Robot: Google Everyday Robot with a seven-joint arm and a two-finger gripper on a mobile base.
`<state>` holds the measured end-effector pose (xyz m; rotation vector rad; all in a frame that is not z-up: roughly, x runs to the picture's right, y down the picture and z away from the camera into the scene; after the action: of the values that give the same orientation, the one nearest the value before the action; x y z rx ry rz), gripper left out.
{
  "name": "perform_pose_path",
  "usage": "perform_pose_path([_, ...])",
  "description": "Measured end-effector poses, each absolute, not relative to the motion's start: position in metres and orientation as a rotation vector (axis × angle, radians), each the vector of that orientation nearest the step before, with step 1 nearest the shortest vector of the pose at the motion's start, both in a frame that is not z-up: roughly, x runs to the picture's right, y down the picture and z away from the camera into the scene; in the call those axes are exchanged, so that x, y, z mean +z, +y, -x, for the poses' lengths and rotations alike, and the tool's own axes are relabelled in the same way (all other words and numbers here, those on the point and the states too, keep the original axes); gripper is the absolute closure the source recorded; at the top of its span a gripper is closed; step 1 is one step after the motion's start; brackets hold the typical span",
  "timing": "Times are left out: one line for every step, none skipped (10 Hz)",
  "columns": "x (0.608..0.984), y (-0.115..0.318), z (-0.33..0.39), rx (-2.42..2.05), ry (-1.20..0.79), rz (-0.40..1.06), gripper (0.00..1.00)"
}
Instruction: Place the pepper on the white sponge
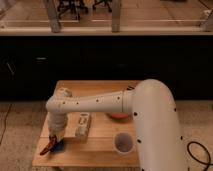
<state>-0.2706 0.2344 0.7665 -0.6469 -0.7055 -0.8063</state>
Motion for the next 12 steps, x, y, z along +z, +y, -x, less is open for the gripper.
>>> perform_pose_path([0.7685, 0.2337, 0.2692, -0.8, -0.702, 0.647, 0.95])
perform_pose_path([0.7699, 0.2332, 0.2678, -0.796, -0.699, 0.646, 0.95])
perform_pose_path([0.7706, 0.2329, 0.2671, -0.794, -0.699, 0.645, 0.95])
perform_pose_path([0.7711, 0.2326, 0.2663, -0.791, -0.699, 0.643, 0.95])
perform_pose_path([0.7714, 0.2325, 0.2658, -0.79, -0.699, 0.642, 0.95])
perform_pose_path([0.7714, 0.2323, 0.2656, -0.788, -0.7, 0.639, 0.95])
perform_pose_path([0.7706, 0.2315, 0.2651, -0.788, -0.7, 0.63, 0.95])
perform_pose_path([0.7691, 0.2309, 0.2639, -0.792, -0.699, 0.616, 0.95])
perform_pose_path([0.768, 0.2305, 0.2632, -0.796, -0.698, 0.606, 0.95])
perform_pose_path([0.7671, 0.2291, 0.2636, -0.798, -0.698, 0.588, 0.95])
perform_pose_path([0.7653, 0.2278, 0.2638, -0.796, -0.699, 0.573, 0.95])
perform_pose_path([0.7641, 0.2272, 0.2636, -0.794, -0.698, 0.564, 0.95])
